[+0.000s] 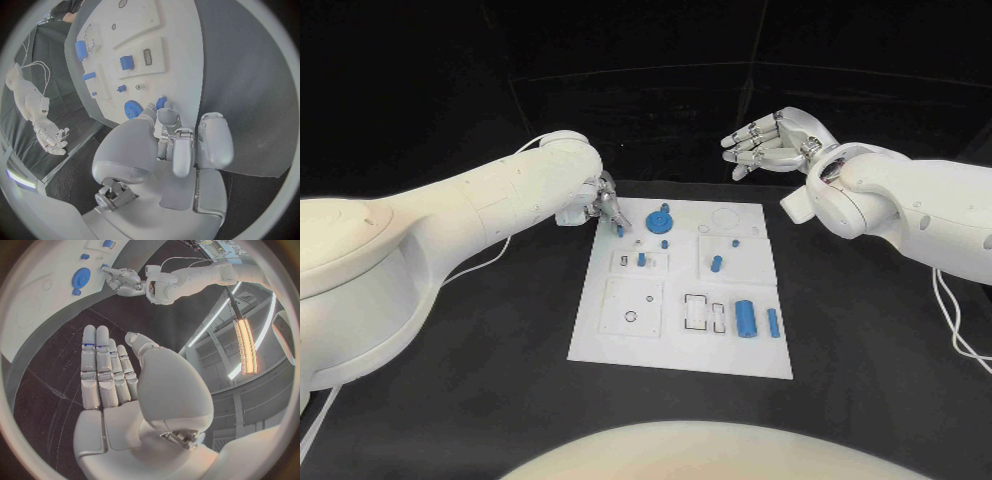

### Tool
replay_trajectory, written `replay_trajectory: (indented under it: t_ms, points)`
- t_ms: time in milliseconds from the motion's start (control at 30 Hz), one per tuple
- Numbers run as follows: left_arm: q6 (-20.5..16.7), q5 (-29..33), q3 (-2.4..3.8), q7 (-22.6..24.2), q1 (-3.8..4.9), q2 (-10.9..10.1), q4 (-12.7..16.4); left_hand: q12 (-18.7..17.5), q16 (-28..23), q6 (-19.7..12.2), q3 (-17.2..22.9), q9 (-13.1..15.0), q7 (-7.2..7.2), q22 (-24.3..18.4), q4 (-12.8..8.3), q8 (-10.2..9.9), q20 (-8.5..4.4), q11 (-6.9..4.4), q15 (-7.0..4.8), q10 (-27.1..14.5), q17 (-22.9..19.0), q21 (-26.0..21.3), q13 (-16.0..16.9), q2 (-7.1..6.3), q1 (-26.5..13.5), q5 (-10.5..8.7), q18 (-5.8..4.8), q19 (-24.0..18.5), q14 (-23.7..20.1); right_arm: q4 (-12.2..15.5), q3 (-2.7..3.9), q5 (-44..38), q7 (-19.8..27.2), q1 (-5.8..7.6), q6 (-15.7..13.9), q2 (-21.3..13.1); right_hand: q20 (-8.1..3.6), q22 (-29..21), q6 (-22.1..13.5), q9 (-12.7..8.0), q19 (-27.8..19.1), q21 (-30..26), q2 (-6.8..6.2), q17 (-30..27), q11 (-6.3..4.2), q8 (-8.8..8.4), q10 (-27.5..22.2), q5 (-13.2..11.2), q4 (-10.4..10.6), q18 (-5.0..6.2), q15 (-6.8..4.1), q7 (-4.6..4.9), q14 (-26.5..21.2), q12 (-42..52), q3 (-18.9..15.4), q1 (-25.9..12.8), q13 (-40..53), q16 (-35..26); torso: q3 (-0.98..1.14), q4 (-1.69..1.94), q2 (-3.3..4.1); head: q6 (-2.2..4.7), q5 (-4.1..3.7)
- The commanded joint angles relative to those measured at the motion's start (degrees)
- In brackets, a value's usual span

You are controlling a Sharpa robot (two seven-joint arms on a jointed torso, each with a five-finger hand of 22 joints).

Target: Assemble the parts on the task board

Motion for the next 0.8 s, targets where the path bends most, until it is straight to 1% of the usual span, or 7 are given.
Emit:
replay_trajectory:
  t_ms: [33,200,300,500,567,733,800]
  points:
    - [0.32,-0.28,0.02,0.59,0.06,0.11,-0.11,-0.01,0.18,0.08,1.0,0.05,-0.24,0.11,-1.22,-0.25,-0.06,-0.4,-0.5,-0.04,15.09,0.09,-0.1,0.45,1.63,-0.1,-0.47,0.13,6.06,0.06,0.04,-0.05,0.53,0.12,0.42,0.05,0.2,-0.08,-0.42,-0.02,0.11,-0.21,-0.15,-0.07,0.08,-0.18,-0.27,0.26,-0.03,0.48,0.08,-0.02,0.32,-0.21,0.01,-0.52,-0.1,-0.34,-0.01,0.01,0.0,-0.06,-0.07]
    - [0.05,-0.29,0.02,0.94,0.05,-0.04,0.04,-0.34,0.18,-0.44,4.84,0.01,-0.34,0.25,-4.39,-0.71,-0.2,-0.54,-0.65,-0.26,15.09,0.14,-0.3,1.76,5.07,-0.06,-0.5,0.15,6.06,0.05,0.04,-0.05,0.51,0.12,0.47,0.06,0.2,-0.08,-0.42,-0.02,0.11,-0.21,-0.15,-0.07,0.08,-0.18,-0.27,0.26,-0.03,0.48,0.08,-0.02,0.32,-0.21,0.01,-0.52,-0.1,-0.34,0.0,0.03,-0.03,-0.09,-0.05]
    - [-0.59,-0.07,0.02,1.08,0.05,-0.43,0.51,-0.7,0.18,-0.61,7.99,0.15,0.0,0.26,-6.06,-0.82,-0.15,-0.22,-0.45,-0.39,15.09,0.08,-0.64,1.79,5.47,-0.07,-0.51,0.14,6.06,0.06,0.04,-0.05,0.51,0.12,0.51,0.05,0.22,-0.17,-0.48,-0.02,0.1,-0.35,-0.09,-0.14,0.09,-0.21,-0.34,0.36,-0.08,0.49,0.09,0.0,0.31,-0.23,0.08,-0.54,-0.09,-0.47,0.03,0.02,-0.05,-0.13,-0.07]
    - [-3.18,2.47,0.03,1.08,0.09,-2.34,3.2,-0.85,0.18,-0.37,13.94,1.06,0.01,0.39,-7.77,-0.1,0.01,-0.22,-0.31,-0.12,15.09,0.05,-0.88,0.39,2.83,-0.17,-0.51,0.18,6.06,0.05,0.04,-0.05,0.49,0.12,0.53,-0.06,0.23,-0.19,-0.49,-0.02,0.1,-0.38,-0.08,-0.15,0.1,-0.21,-0.35,0.37,-0.09,0.5,0.09,0.0,0.31,-0.23,0.09,-0.54,-0.09,-0.5,0.01,0.18,-0.12,-0.19,-0.09]
    - [-4.63,3.55,0.04,1.04,0.14,-3.22,4.56,-0.72,0.18,-0.44,17.01,1.63,0.0,0.45,-8.47,0.38,0.02,-0.22,-0.35,0.11,15.09,0.03,-0.79,-0.59,1.13,-0.18,-0.5,0.21,6.06,0.03,0.04,-0.05,0.48,0.12,0.54,-0.1,0.23,-0.19,-0.49,-0.02,0.1,-0.38,-0.08,-0.15,0.1,-0.21,-0.35,0.37,-0.09,0.5,0.09,0.0,0.31,-0.23,0.09,-0.54,-0.09,-0.5,0.02,0.2,-0.17,-0.22,-0.01]
    - [-8.61,6.87,0.04,0.49,0.41,-6.03,9.3,-0.55,0.18,-0.57,21.95,2.66,-0.07,0.44,-9.44,1.45,0.03,-0.35,-0.38,0.4,15.09,-0.11,-0.74,-2.02,-1.48,-0.1,-0.48,0.23,6.06,0.05,0.04,-0.05,0.48,0.12,0.58,-0.23,0.23,-0.19,-0.49,-0.02,0.1,-0.38,-0.08,-0.15,0.1,-0.21,-0.35,0.37,-0.09,0.5,0.09,0.0,0.31,-0.23,0.09,-0.54,-0.09,-0.5,0.08,0.36,-0.23,-0.19,-0.13]
    - [-10.01,7.66,0.04,0.27,0.47,-7.34,11.59,-0.5,0.18,-1.05,26.34,3.63,-0.13,0.5,-10.07,2.42,0.02,-0.35,-0.42,0.61,15.09,-0.18,-0.89,-3.46,-4.15,-0.15,-0.49,0.27,6.06,0.07,0.04,-0.05,0.48,0.12,0.61,-0.32,0.23,-0.19,-0.49,-0.02,0.1,-0.38,-0.08,-0.15,0.1,-0.21,-0.35,0.37,-0.09,0.5,0.09,0.0,0.31,-0.23,0.09,-0.54,-0.09,-0.5,0.09,0.41,-0.25,-0.21,-0.06]
